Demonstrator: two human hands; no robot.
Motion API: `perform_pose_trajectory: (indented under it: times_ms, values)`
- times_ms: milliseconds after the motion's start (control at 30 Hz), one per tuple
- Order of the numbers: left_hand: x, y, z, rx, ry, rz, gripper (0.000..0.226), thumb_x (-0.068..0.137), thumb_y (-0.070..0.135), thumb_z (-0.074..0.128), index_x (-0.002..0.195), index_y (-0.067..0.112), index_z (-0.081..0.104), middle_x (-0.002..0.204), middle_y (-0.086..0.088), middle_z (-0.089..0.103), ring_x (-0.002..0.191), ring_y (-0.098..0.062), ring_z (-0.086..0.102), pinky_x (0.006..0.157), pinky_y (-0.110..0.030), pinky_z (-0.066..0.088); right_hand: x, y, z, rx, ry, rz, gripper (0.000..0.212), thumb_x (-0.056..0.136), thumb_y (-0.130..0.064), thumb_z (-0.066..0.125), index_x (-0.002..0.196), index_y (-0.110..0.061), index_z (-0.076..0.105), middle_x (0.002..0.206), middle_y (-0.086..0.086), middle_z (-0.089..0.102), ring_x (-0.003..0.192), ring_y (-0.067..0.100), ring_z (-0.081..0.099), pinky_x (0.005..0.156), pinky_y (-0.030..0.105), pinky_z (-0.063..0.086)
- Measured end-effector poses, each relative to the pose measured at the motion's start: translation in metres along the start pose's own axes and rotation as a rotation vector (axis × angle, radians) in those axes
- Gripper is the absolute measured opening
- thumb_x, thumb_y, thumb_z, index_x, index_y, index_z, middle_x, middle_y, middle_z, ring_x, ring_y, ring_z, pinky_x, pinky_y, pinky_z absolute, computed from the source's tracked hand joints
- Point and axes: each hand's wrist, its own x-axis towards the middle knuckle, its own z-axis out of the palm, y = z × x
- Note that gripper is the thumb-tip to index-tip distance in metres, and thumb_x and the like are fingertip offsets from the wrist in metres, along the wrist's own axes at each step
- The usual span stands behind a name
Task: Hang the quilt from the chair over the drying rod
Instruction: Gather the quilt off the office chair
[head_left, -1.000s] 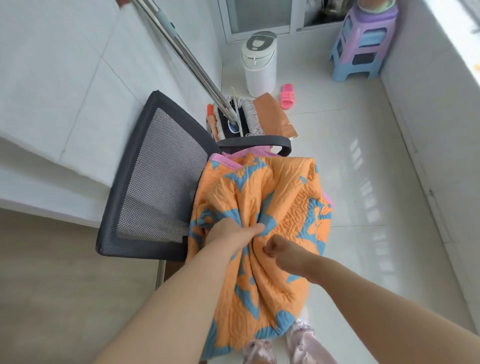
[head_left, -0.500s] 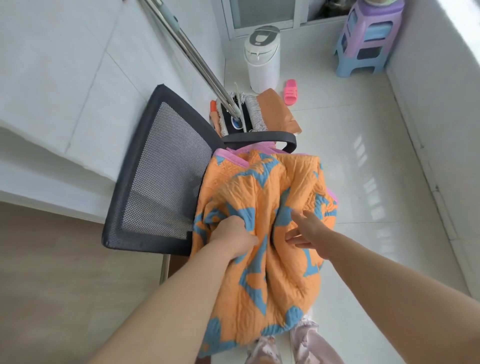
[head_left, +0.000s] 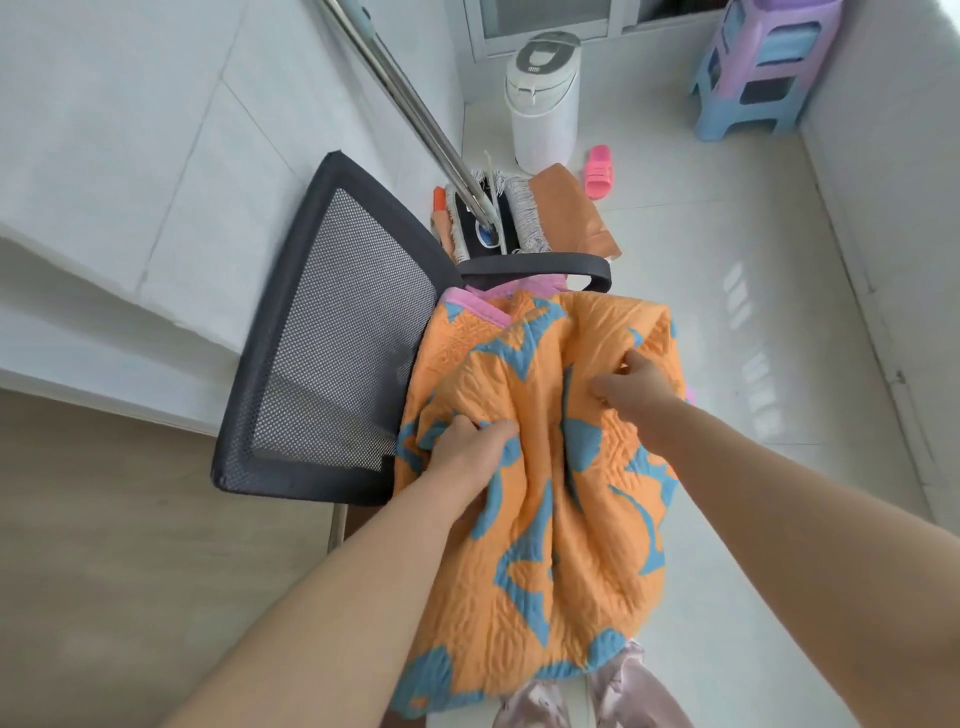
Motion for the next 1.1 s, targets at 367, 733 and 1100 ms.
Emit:
perform_pose_trajectory:
  times_ms: [367,733,1100]
  values:
    - [0.032,0.022,-0.003,-0.241,0.284,-0.023,0.008,0.076,0.012,0.06,0.07,0.006,0.061,0.078,-0.013,0.061,0.083,-0.03,0.06,0.085,-0.043,0.052,-0.017,-0.018,0.007,-0.134,0.075,-0.203,0.023,0.082,-0.038,0.064,0.084,-0.02,0.051,0.078,-0.004,0.05,0.071,0.016,0.049,0.058,0.028,0.04]
    - [0.016,0.041,-0.012,-0.412,0.159,-0.127,0.044,0.063,0.017,0.078,0.103,0.001,0.066,0.096,-0.012,0.07,0.088,-0.028,0.068,0.082,-0.043,0.057,-0.051,-0.032,-0.022,-0.287,0.269,-0.205,0.055,0.076,-0.017,0.067,0.119,-0.005,0.035,0.086,0.001,0.048,0.092,0.03,0.056,0.074,0.035,0.043]
    - [-0.042,0.067,0.001,0.509,0.269,0.433,0.057,0.079,0.044,0.068,0.126,0.013,0.06,0.148,-0.008,0.041,0.135,-0.029,0.035,0.111,-0.04,0.03,-0.083,-0.025,-0.066,-0.448,0.149,-0.172,0.047,0.068,-0.01,0.068,0.115,-0.008,0.061,0.099,0.007,0.063,0.097,0.029,0.061,0.08,0.035,0.053]
